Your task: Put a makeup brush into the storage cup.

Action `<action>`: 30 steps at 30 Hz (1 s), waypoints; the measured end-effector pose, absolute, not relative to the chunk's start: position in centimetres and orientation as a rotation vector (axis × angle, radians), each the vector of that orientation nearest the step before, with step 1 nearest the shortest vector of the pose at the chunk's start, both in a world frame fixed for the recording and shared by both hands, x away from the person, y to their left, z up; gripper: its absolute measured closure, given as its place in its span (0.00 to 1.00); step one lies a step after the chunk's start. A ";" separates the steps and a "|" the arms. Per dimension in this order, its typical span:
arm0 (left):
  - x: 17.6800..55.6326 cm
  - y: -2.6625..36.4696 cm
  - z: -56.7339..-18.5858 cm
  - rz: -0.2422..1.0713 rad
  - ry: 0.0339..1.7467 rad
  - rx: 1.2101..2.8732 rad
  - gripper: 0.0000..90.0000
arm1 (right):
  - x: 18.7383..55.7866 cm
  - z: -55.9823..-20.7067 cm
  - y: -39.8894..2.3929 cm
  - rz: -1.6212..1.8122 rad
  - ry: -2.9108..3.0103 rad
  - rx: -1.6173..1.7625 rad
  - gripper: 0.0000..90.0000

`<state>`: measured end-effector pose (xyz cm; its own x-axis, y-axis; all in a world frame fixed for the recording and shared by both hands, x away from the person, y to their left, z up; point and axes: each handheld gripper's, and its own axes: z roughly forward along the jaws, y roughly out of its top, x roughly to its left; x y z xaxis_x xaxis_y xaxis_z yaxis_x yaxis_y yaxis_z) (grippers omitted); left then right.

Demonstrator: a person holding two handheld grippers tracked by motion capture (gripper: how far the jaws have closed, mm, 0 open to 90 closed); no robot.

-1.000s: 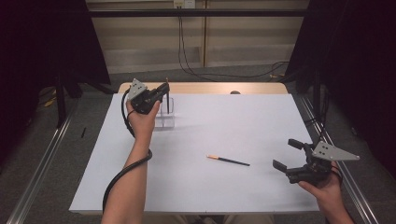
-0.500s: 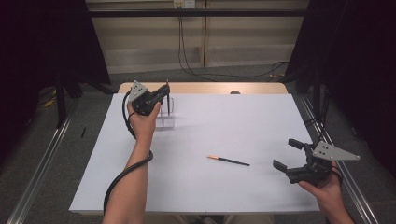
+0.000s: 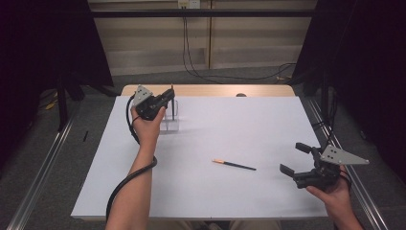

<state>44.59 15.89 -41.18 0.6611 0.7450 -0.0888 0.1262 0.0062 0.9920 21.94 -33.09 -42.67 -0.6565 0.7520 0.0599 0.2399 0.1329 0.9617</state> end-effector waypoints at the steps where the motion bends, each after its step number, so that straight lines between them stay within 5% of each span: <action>1: 44.6 15.9 -41.2 0.568 0.756 1.517 0.93 | 21.9 -42.7 -33.1 1.541 1.975 0.953 0.00; 5: 44.5 16.0 -41.3 0.556 0.770 1.516 0.89 | 22.0 -42.7 -33.1 1.544 1.975 0.951 0.00; 17: 43.9 16.3 -41.1 0.523 0.769 1.501 0.39 | 21.9 -42.7 -33.0 1.544 1.974 0.951 0.00; 30: 42.8 17.1 -40.8 0.502 0.724 1.506 0.21 | 22.0 -42.7 -32.8 1.544 1.981 0.948 0.00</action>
